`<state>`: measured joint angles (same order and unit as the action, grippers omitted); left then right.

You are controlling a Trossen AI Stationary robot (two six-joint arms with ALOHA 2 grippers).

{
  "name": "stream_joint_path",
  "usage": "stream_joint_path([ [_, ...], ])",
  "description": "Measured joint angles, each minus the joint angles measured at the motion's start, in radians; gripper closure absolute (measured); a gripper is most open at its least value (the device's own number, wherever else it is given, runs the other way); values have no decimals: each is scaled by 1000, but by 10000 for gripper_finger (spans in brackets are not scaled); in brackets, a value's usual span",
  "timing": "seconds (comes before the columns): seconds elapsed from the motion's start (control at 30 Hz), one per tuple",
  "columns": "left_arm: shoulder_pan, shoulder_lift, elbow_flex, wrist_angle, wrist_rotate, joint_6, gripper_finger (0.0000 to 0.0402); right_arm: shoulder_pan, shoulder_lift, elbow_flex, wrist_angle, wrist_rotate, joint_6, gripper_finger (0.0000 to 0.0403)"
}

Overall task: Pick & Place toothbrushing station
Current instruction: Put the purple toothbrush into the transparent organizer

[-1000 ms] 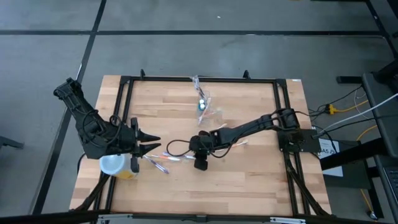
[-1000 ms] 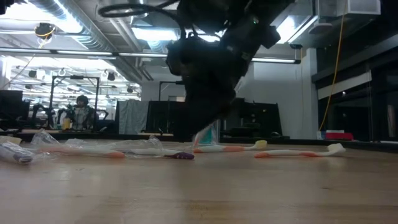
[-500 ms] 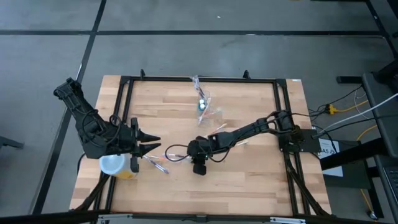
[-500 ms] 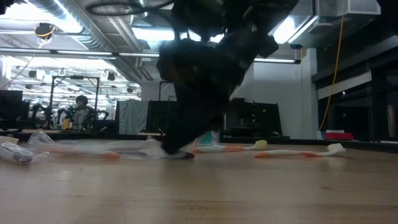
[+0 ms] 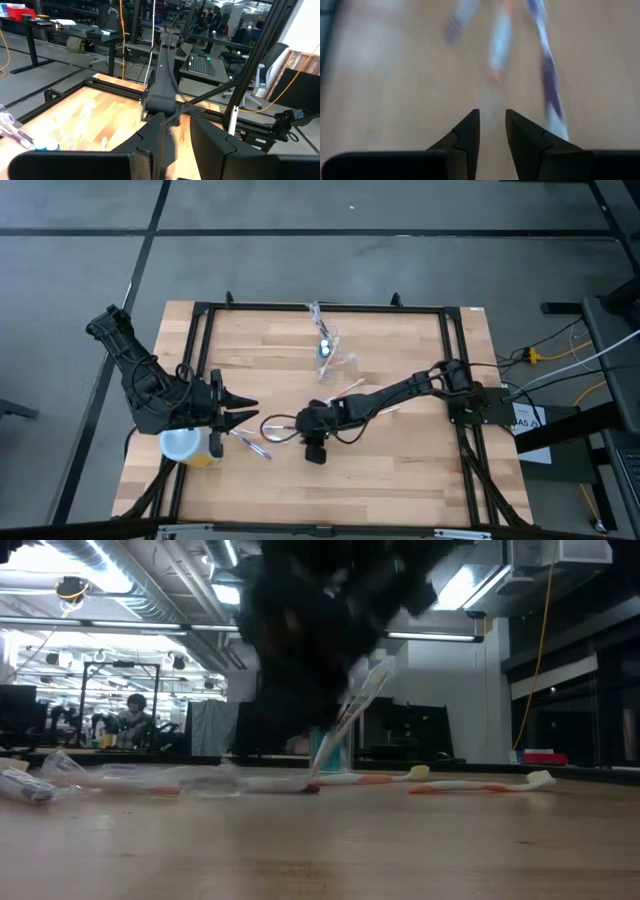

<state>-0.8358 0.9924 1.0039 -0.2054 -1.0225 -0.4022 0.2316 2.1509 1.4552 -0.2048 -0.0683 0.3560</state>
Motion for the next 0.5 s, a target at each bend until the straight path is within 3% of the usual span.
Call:
stream_joint_path([
  [0.3, 0, 0, 0, 0, 0, -1, 313, -58, 10, 75, 43, 45, -75, 305],
  [0.5, 0, 0, 0, 11, -1, -3, 313, -106, 11, 74, 41, 19, -110, 305],
])
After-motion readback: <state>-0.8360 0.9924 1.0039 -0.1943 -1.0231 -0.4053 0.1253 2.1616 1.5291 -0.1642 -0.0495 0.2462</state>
